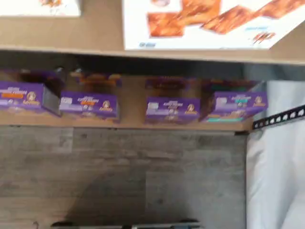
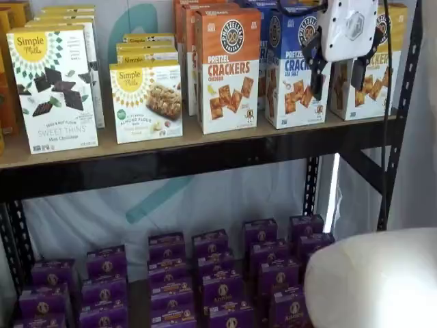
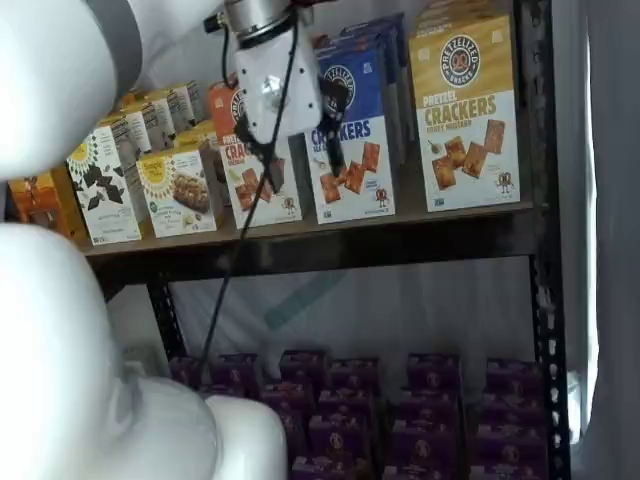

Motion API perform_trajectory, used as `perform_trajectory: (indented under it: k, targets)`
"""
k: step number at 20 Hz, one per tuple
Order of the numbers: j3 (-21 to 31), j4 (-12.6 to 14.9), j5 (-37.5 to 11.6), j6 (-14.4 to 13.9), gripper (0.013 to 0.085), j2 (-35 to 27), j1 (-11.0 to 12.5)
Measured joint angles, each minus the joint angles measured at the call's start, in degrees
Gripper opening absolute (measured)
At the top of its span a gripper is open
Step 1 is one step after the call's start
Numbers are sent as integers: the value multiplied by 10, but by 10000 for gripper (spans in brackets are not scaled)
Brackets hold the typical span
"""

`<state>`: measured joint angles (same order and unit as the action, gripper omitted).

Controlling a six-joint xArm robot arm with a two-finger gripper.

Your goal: Retrieve the yellow and white box located on the top shelf, the sixth one from the left

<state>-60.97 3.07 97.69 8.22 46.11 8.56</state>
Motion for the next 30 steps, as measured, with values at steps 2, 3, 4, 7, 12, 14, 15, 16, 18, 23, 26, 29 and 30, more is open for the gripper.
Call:
perform_trajectory:
  k: [2,3,4,7,12,14,15,16,18,23,26,29,30]
  targets:
    - [-3,-3,-22,24,850,-9,27]
    - [-7,-7,-35,42,850,-16,46]
    - [-12,-10,-43,56,850,-23,62]
    - [-31,-19,-60,95,850,-46,103]
    - [-53,-32,-74,139,850,-69,150]
    - [-61,-41,-79,159,850,-78,171]
    - [-66,-45,-82,168,850,-83,181]
    - [-70,-46,-84,175,850,-88,188]
    - [-79,-48,-92,191,850,-98,205]
    - [-101,-55,-103,218,850,-121,234]
    - [-118,-65,-100,233,850,-135,249]
    - [-131,-74,-99,243,850,-146,260]
    - [-133,-75,-99,246,850,-148,263]
